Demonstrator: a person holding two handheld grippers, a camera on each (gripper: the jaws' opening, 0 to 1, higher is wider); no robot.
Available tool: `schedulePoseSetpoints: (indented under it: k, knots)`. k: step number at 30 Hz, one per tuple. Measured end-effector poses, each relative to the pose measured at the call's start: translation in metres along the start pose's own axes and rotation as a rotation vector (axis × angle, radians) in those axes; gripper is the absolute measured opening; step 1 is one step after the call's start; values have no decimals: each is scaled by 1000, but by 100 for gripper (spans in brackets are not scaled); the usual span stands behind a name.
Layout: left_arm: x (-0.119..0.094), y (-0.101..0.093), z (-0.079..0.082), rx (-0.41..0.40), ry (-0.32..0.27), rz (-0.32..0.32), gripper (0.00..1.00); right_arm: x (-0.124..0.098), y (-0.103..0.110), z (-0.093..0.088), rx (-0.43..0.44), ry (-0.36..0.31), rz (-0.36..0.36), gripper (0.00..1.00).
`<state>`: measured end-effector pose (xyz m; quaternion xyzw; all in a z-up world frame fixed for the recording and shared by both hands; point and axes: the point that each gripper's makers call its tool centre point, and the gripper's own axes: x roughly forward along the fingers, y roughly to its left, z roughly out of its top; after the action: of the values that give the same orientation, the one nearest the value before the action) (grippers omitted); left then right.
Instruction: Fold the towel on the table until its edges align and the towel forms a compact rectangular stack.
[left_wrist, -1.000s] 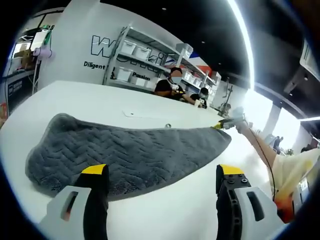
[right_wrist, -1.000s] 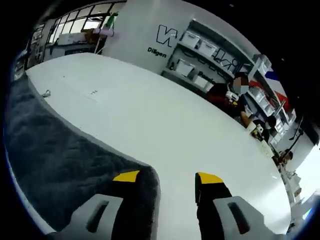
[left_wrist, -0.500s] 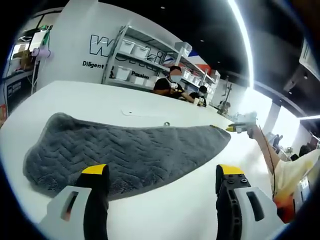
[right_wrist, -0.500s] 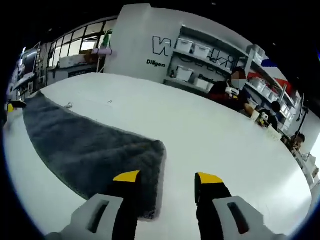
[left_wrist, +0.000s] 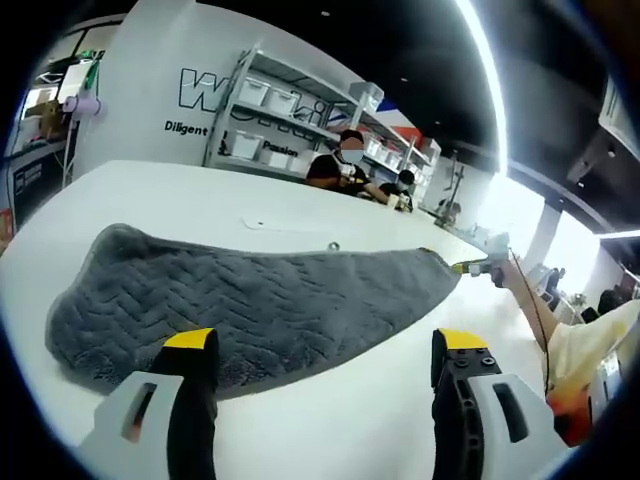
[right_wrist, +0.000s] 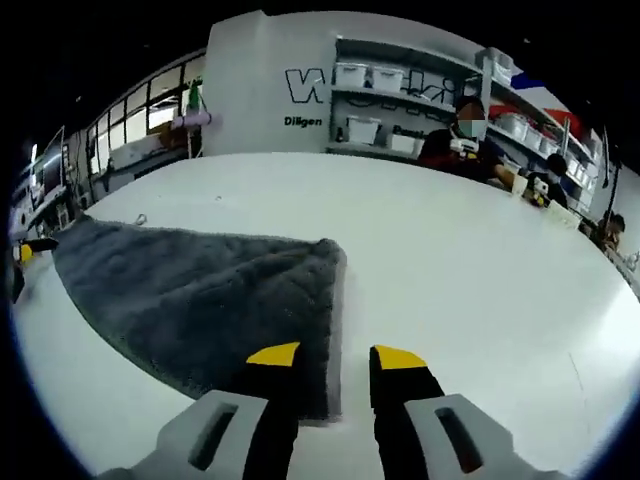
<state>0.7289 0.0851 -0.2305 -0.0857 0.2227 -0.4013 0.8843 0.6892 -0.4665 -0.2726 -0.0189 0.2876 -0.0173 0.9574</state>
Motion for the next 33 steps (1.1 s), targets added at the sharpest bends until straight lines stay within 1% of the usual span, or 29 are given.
schedulePoseSetpoints:
  k: [2, 4, 5, 6, 8, 12, 15, 18, 22, 24, 26, 27, 28, 30, 31, 32, 33]
  knots:
    - [0, -1, 0, 2, -2, -3, 86, 1, 0, -1, 18, -4, 8, 22]
    - [0, -4, 1, 8, -5, -14, 87, 2, 1, -1, 62, -11, 39, 20]
    - [0, -5, 2, 9, -8, -17, 87, 2, 8, -2, 74, -17, 57, 18]
    - [0, -6, 2, 11, -11, -20, 88, 2, 9, -2, 82, -19, 62, 17]
    - [0, -8, 4, 16, -17, -24, 88, 2, 5, -2, 78, -24, 62, 16]
    - [1, -8, 6, 24, -26, -25, 92, -1, 12, -4, 87, -30, 94, 10]
    - [2, -6, 5, 29, -21, -19, 94, -4, 12, -5, 89, -33, 97, 7]
    - [2, -5, 5, 32, -16, -17, 95, -6, 8, -5, 103, -41, 97, 6]
    - [2, -6, 4, 31, -14, -20, 97, -7, 1, -5, 96, -43, 85, 4]
    - [2, -5, 4, 36, -13, -19, 98, -7, -14, -5, 56, -30, 27, 4]
    - [2, -6, 4, 38, -12, -21, 99, -8, -23, -5, 21, -18, -12, 3]
    - [2, -6, 4, 38, -12, -21, 99, -8, -31, -5, -14, -5, -47, 3]
    - [2, -7, 4, 40, -12, -21, 99, -9, -32, -5, -22, -3, -55, 3]
    - [2, -8, 4, 44, -11, -25, 99, -6, -51, -3, -78, 17, -124, 3]
    - [2, -8, 4, 45, -11, -27, 99, -9, -56, -4, -107, 25, -161, 3]
    - [2, -8, 4, 46, -11, -28, 99, -10, -61, -4, -120, 25, -187, 4]
    - [2, -8, 4, 47, -9, -29, 99, -8, -70, 2, -112, 4, -221, 4]
